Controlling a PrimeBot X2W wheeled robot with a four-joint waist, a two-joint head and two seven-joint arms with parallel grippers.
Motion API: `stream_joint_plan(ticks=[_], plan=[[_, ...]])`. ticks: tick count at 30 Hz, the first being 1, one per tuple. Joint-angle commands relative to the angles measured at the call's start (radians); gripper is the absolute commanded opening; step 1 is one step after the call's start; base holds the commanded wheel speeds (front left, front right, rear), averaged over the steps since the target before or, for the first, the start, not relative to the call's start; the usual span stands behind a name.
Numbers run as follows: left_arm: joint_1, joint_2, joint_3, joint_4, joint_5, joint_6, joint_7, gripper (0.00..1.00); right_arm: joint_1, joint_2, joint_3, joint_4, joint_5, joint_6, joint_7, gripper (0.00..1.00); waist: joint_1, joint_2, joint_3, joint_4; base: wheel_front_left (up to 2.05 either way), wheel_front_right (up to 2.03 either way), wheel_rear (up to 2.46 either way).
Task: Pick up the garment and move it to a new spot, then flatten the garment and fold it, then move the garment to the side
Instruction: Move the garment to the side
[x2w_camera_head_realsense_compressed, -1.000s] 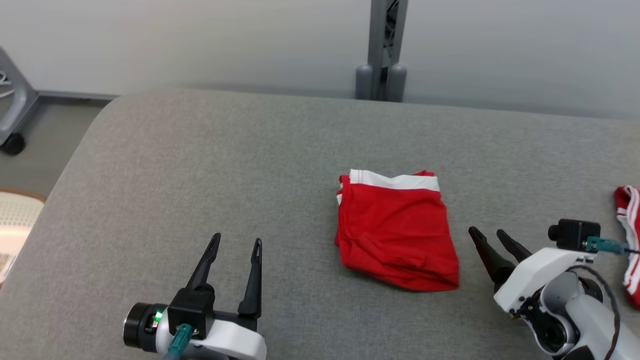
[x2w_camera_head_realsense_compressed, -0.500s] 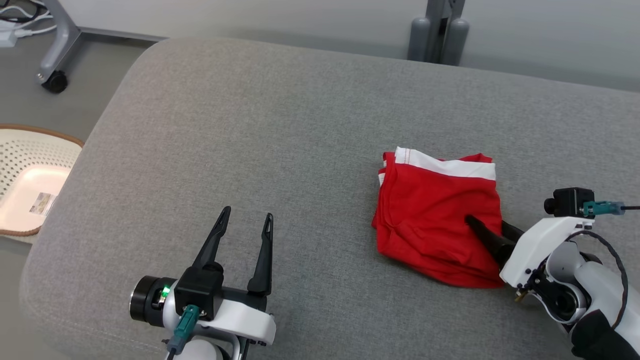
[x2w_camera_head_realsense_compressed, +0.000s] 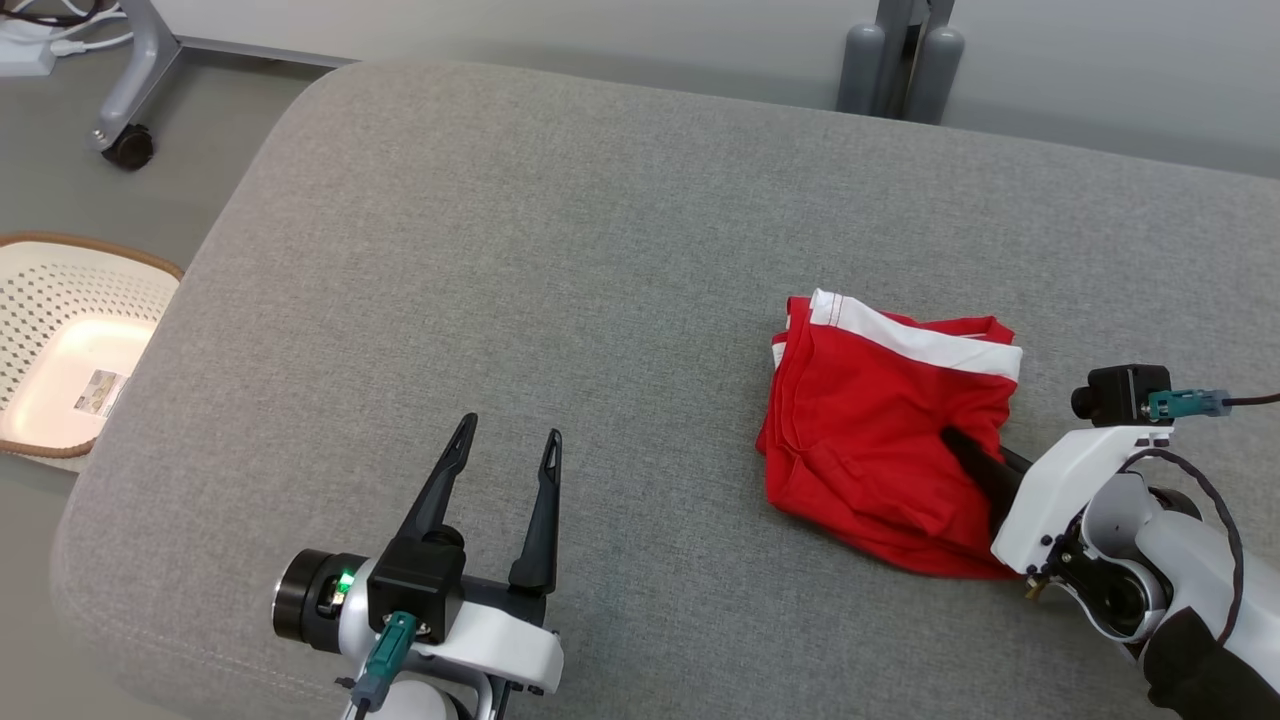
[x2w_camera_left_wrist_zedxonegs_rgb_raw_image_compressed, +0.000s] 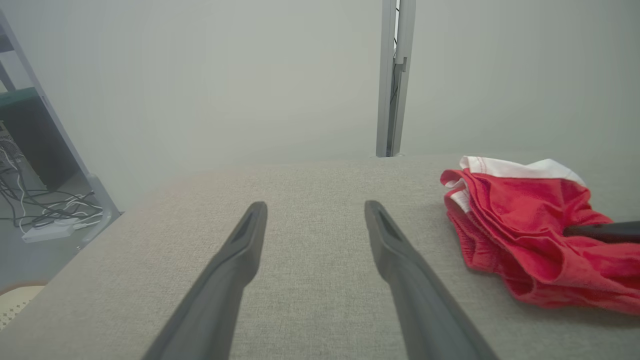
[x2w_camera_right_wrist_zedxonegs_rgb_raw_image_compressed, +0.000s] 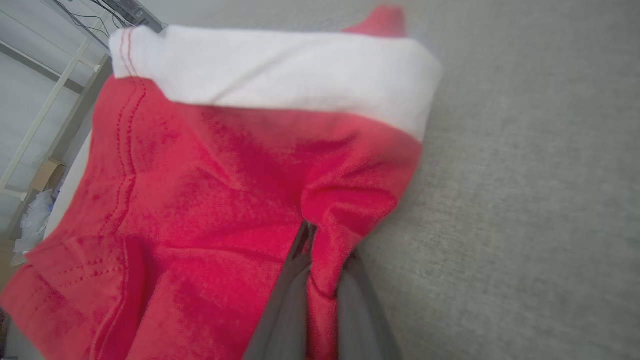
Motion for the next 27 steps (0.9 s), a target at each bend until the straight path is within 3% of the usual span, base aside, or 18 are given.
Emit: stream_joint_plan(ticks=[1, 7, 15, 27], plan=[[-0.011, 0.004, 0.001, 0.002, -0.005, 0.004, -0.003, 1.0, -0.007, -0.014, 0.02, 0.001, 0.001, 0.0, -0.018, 0.0, 0.0, 0.0, -0.005, -0.007, 0.0, 0.0, 0.0], [-0.004, 0.004, -0.01, 0.011, 0.017, -0.002, -0.003, 1.0, -0.065, -0.058, 0.165, -0.003, -0.098, 0.0, -0.095, 0.0, 0.0, 0.0, -0.029, -0.053, 0.0, 0.0, 0.0], [-0.001, 0.004, -0.035, 0.012, 0.007, 0.01, -0.003, 1.0, -0.172, -0.144, 0.313, -0.036, -0.178, 0.0, -0.116, 0.0, 0.0, 0.0, -0.046, -0.168, 0.0, 0.0, 0.0], [-0.108, 0.004, -0.131, 0.014, 0.015, 0.014, -0.003, 1.0, -0.288, -0.348, 0.353, -0.11, -0.198, 0.0, -0.076, 0.0, 0.0, 0.0, 0.054, -0.331, 0.0, 0.0, 0.0]])
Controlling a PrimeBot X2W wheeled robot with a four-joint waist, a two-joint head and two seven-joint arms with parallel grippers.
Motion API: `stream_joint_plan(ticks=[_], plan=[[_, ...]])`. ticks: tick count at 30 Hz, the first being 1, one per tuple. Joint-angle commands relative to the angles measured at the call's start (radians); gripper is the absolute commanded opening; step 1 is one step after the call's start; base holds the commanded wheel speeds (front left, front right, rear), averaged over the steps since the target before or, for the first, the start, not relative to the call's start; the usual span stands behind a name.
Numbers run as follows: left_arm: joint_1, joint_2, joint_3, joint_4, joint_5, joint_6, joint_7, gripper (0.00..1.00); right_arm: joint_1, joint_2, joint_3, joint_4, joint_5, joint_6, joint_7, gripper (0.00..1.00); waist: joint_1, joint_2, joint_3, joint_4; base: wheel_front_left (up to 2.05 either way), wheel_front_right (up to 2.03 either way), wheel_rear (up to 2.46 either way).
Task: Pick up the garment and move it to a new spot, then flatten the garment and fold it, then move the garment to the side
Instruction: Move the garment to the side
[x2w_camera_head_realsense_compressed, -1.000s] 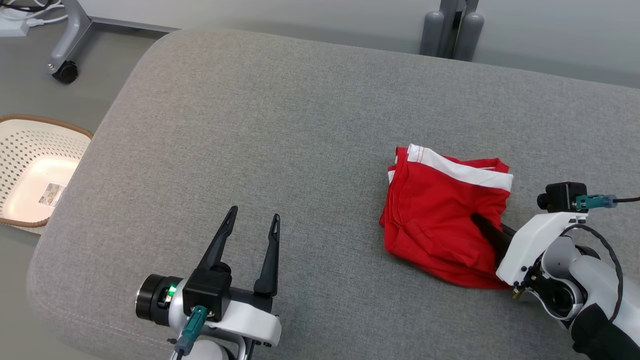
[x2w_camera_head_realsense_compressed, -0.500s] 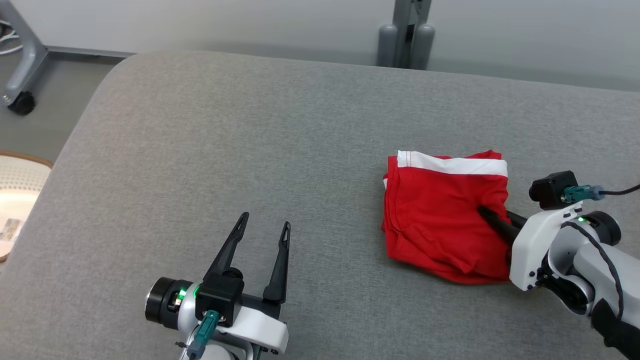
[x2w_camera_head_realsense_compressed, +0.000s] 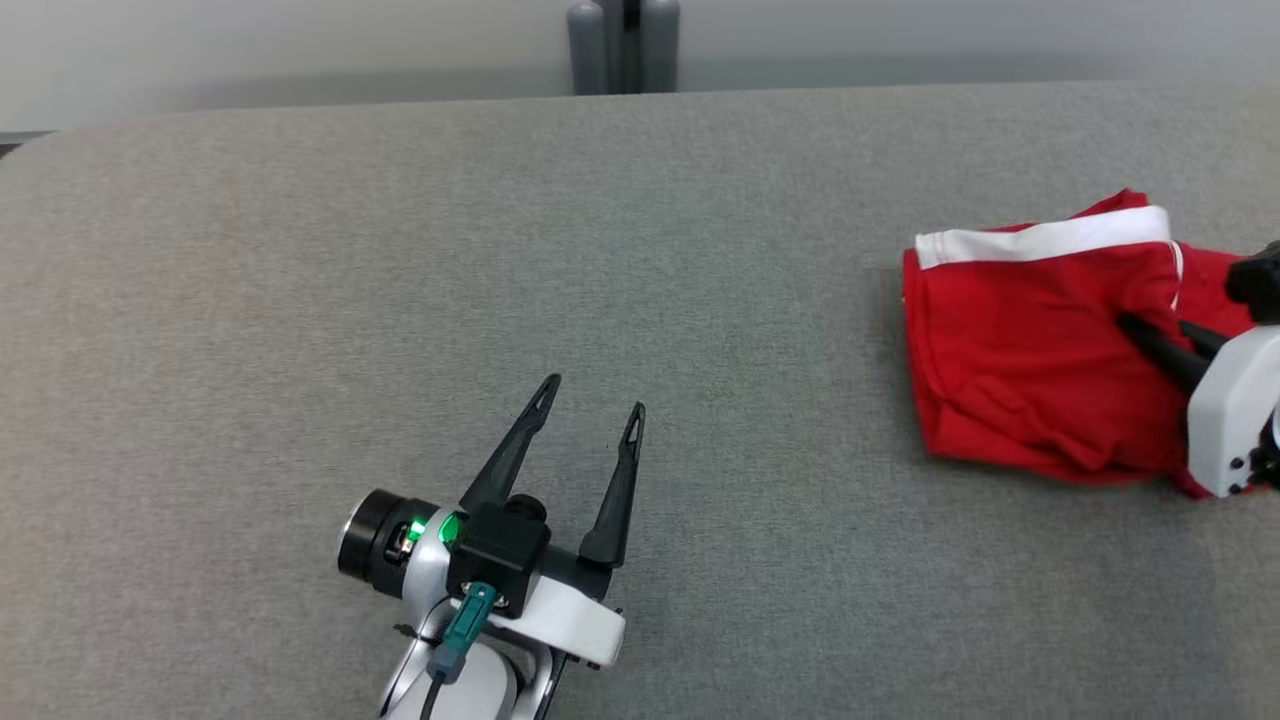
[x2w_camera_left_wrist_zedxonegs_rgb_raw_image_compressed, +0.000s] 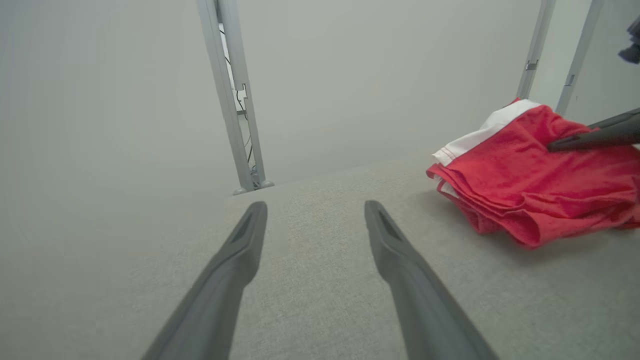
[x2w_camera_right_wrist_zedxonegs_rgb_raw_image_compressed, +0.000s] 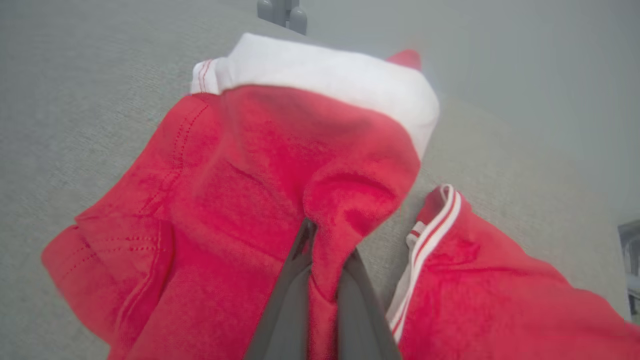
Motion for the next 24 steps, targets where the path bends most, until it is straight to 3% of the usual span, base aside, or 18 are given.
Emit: stream_joint_plan(ticks=[1, 13, 24], plan=[[-0.023, 0.004, 0.001, 0.002, 0.008, 0.002, -0.003, 1.0, -0.012, -0.007, -0.003, -0.004, -0.001, 0.0, 0.003, 0.0, 0.0, 0.0, 0.047, -0.048, 0.0, 0.0, 0.0], [-0.134, 0.005, -0.026, 0.023, 0.043, -0.015, -0.003, 1.0, -0.059, -0.122, -0.065, 0.012, -0.019, -0.001, -0.05, 0.0, 0.0, 0.0, 0.163, -0.165, 0.0, 0.0, 0.0], [-0.187, 0.005, -0.029, 0.029, 0.057, -0.039, -0.003, 1.0, -0.072, -0.168, -0.136, 0.128, -0.048, -0.001, -0.061, 0.0, 0.0, 0.0, 0.273, -0.155, 0.0, 0.0, 0.0]])
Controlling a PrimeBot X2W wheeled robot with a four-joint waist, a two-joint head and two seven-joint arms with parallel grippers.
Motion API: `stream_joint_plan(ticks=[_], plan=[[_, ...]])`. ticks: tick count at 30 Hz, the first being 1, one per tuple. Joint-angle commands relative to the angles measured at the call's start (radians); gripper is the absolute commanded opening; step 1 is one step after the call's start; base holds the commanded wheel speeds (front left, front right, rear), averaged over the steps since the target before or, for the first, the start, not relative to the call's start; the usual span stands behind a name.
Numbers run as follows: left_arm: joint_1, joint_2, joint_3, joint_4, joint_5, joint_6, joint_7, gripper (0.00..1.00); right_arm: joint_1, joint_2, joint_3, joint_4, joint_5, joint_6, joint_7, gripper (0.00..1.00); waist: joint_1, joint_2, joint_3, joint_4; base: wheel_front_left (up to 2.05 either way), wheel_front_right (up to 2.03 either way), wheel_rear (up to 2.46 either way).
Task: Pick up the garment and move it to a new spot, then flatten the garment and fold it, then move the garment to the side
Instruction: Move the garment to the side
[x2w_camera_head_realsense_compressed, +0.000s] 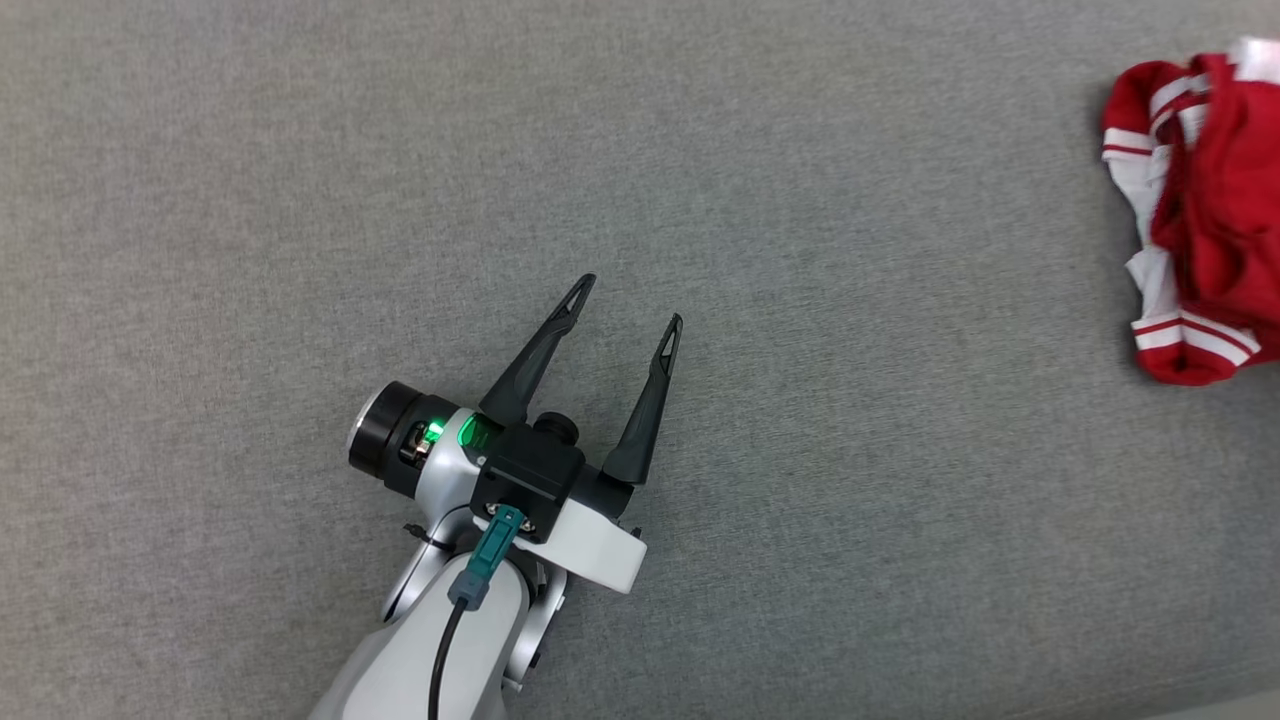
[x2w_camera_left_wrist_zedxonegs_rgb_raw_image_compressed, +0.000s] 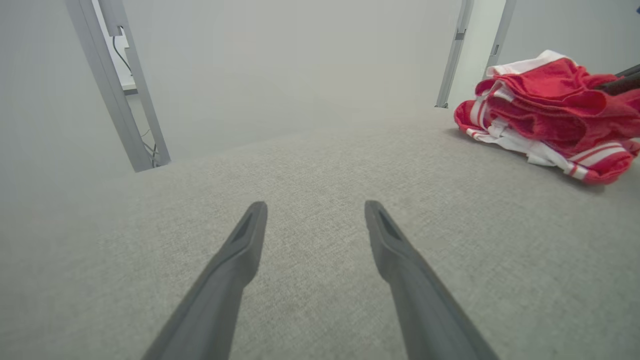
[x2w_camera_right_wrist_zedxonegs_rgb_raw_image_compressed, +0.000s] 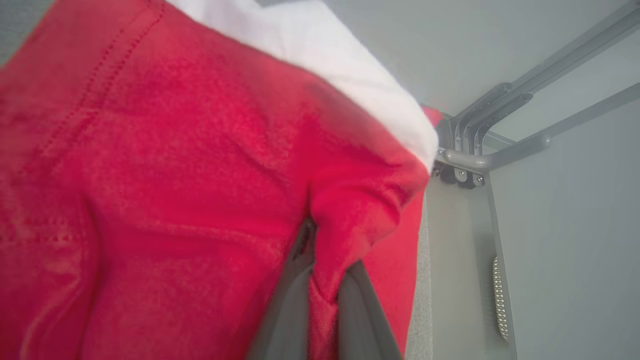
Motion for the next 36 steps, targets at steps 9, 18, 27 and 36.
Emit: stream_joint_plan(ticks=[9, 18, 27, 36], plan=[[-0.03, 0.005, 0.011, 0.003, 0.005, -0.008, -0.003, 1.0, -0.015, 0.024, -0.011, 0.141, -0.081, -0.001, -0.006, 0.0, 0.0, 0.0, 0.051, 0.043, 0.0, 0.0, 0.0], [-0.032, 0.005, 0.004, 0.001, -0.012, 0.004, -0.003, 1.0, -0.027, 0.066, -0.02, 0.233, -0.123, -0.001, 0.025, 1.0, 0.0, 0.0, 0.047, 0.055, 0.0, 0.0, 0.0], [0.009, 0.005, 0.003, 0.011, -0.03, 0.011, -0.003, 1.0, -0.063, 0.092, -0.032, 0.244, -0.159, -0.001, 0.012, 1.0, 0.0, 0.0, -0.043, 0.047, 0.0, 0.0, 0.0], [0.115, 0.005, 0.02, 0.028, -0.045, 0.023, -0.003, 1.0, -0.081, 0.172, -0.038, 0.184, -0.219, -0.001, -0.009, 1.0, 0.0, 0.0, -0.246, 0.05, 0.0, 0.0, 0.0]])
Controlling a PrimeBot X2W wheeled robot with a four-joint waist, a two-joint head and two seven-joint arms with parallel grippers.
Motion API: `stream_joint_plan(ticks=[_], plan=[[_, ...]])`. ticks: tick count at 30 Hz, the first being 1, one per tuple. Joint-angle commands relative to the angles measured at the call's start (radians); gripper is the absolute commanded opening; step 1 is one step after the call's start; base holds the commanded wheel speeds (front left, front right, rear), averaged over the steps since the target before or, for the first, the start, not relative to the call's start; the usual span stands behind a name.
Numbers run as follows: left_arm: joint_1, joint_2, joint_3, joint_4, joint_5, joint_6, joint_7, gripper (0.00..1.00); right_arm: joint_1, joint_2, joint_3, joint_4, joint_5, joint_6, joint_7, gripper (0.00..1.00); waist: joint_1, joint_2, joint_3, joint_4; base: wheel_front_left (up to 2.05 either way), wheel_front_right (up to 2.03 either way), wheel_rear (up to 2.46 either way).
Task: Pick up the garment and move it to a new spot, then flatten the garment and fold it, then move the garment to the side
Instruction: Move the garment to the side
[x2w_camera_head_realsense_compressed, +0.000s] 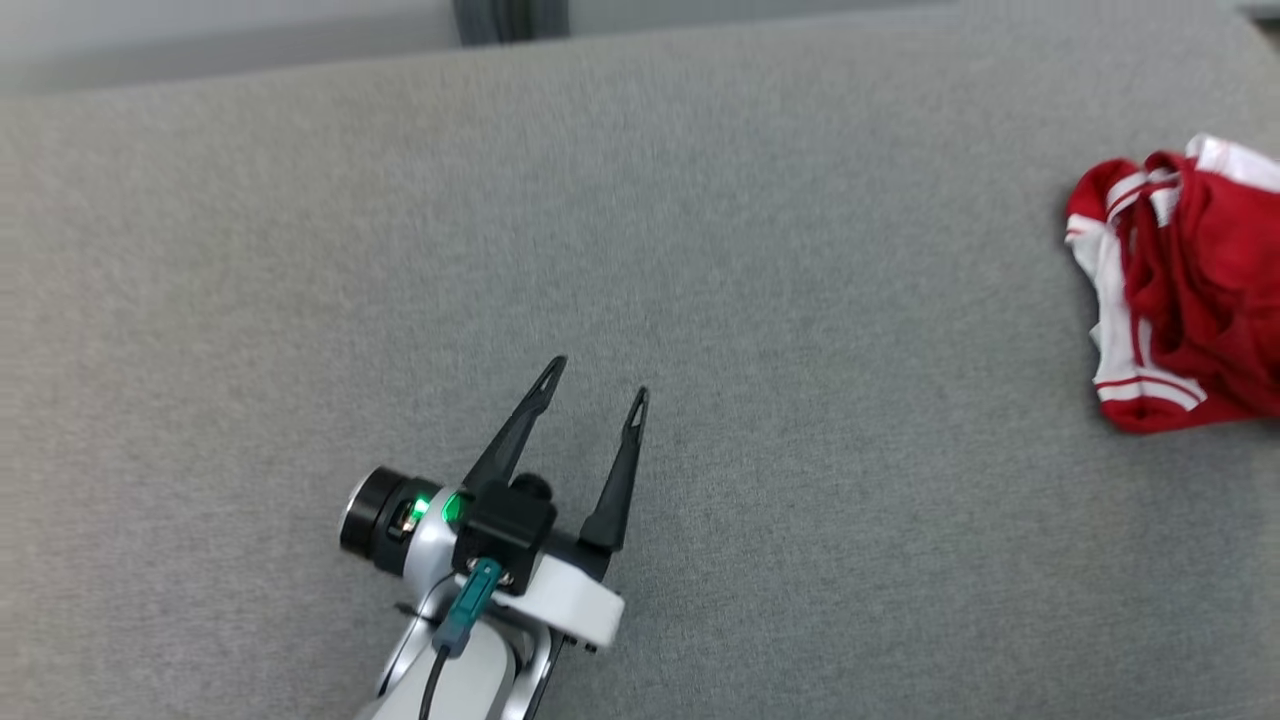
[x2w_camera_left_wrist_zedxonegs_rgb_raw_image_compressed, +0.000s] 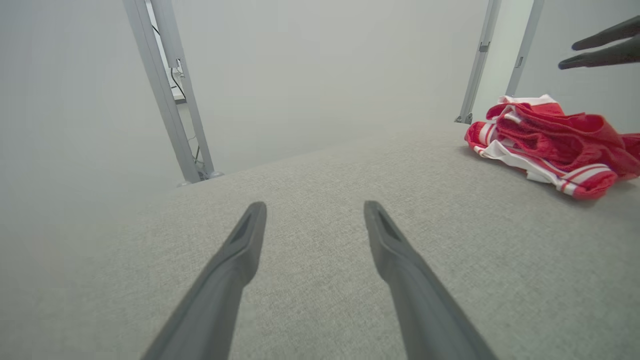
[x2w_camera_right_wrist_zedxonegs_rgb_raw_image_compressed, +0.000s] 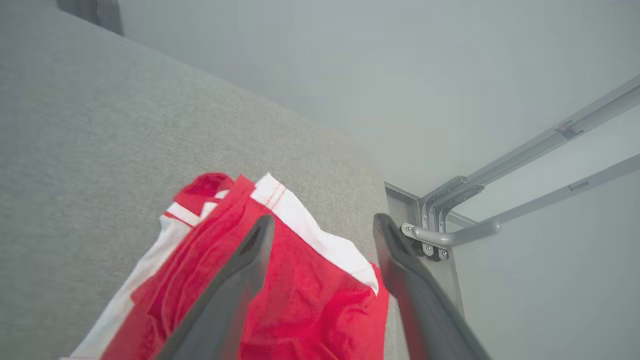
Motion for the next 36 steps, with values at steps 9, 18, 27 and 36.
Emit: stream_joint_plan(ticks=[9, 18, 27, 36], plan=[[0.128, 0.005, 0.087, -0.035, -0.007, 0.03, -0.003, 1.0, 0.151, 0.105, -0.121, -0.136, 0.101, -0.001, -0.157, 1.0, 0.0, -0.0001, -0.24, 0.05, 0.0, 0.0, 0.0], [0.216, 0.005, 0.212, -0.101, 0.019, 0.031, -0.003, 1.0, 0.411, 0.266, -0.543, -0.345, -0.075, -0.001, -0.172, 1.0, 0.0, -0.0001, -0.312, 0.109, 0.0, 0.0, 0.0], [0.248, 0.006, 0.253, -0.134, 0.06, 0.045, -0.003, 1.0, 0.716, 0.494, -0.869, -0.606, -0.469, -0.001, -0.171, 1.0, 0.0, -0.0001, -0.337, 0.154, 0.0, 0.0, 0.0], [0.296, 0.005, 0.279, -0.134, 0.069, 0.058, -0.003, 1.0, 0.906, 0.672, -1.007, -0.713, -0.62, -0.001, -0.171, 1.0, 0.0, -0.0001, -0.345, 0.161, 0.0, 0.0, 0.0]])
